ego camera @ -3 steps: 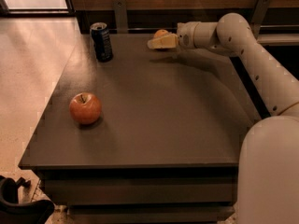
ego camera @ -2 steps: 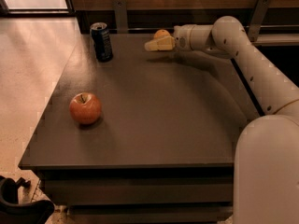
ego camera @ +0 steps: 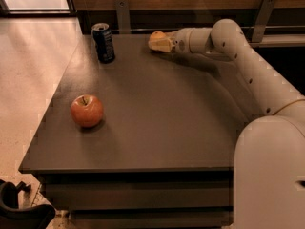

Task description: Move orange near apple

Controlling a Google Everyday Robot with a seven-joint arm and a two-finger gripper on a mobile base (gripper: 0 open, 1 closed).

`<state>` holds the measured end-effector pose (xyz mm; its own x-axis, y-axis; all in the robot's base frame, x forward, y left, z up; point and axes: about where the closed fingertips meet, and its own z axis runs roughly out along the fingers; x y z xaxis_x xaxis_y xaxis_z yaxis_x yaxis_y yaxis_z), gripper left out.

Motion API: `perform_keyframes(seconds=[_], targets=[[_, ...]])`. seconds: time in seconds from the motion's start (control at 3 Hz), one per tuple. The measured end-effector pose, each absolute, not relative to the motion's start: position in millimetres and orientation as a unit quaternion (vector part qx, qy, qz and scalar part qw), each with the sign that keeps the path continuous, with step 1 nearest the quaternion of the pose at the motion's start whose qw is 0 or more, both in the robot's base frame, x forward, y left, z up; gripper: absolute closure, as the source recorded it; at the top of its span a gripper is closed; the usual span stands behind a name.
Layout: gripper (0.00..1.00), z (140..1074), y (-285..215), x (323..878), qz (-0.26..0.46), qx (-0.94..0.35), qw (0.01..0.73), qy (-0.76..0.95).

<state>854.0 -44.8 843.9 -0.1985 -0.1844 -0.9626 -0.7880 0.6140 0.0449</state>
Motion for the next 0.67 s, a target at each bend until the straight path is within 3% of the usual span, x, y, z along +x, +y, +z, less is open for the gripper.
perform_keyframes(seconds=[0.33,0.67], targets=[[0.70,842.5,-41.5,854.0,0.283,-0.338,0.535,0.721],[1.00,841.1,-35.1,853.0,0.289,-0.340,0.531,0.721]])
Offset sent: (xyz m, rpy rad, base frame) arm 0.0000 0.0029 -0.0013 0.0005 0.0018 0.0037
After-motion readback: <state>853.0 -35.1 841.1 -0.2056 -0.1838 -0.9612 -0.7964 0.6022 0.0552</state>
